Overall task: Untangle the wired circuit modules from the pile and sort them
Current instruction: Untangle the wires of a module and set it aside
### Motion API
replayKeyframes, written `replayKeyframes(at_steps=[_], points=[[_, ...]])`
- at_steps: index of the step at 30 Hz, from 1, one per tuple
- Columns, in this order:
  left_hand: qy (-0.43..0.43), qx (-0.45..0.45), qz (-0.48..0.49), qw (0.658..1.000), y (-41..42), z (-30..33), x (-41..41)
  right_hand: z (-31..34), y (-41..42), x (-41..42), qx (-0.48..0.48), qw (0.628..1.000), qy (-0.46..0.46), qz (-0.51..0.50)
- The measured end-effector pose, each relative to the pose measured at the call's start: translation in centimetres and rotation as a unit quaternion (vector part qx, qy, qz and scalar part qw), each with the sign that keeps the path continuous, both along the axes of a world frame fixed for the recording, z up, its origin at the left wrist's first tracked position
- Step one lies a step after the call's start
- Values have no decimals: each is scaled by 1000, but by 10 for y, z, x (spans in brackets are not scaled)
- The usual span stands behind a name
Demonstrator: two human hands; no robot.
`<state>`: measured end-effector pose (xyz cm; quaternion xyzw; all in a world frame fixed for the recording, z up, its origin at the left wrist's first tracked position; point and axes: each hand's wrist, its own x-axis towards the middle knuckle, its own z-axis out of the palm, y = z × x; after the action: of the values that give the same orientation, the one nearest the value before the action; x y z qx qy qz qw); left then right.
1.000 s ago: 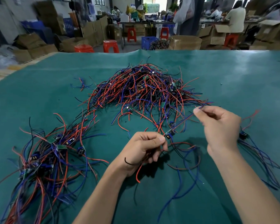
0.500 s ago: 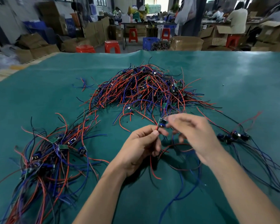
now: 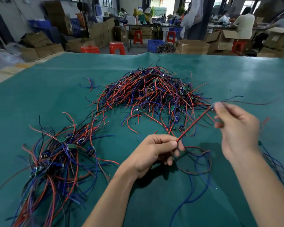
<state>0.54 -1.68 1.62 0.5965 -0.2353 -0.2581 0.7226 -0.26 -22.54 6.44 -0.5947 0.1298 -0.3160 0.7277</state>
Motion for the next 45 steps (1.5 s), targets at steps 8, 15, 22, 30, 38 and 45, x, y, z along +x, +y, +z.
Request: replayKeyframes(at_steps=[8,15,22,30,38,45], points=[[-1,29,46,999,-4,0,-1,79,76,-10,-21,983,-65,171],[-18,12,87,996,-1,1,-4,64,192,30,-384,859,110,319],[27,1,88,996,-6,2,-1,-1,99,52,-497,824,250,103],[42,-7,73,996,-5,5,-2,-37,15,38,-508,812,282,61],[68,-36,69,995,-3,6,0,-24,3,12,-281,938,165,114],[79,-43,76,993,-3,1,1,-14,6,-13,94,952,89,277]])
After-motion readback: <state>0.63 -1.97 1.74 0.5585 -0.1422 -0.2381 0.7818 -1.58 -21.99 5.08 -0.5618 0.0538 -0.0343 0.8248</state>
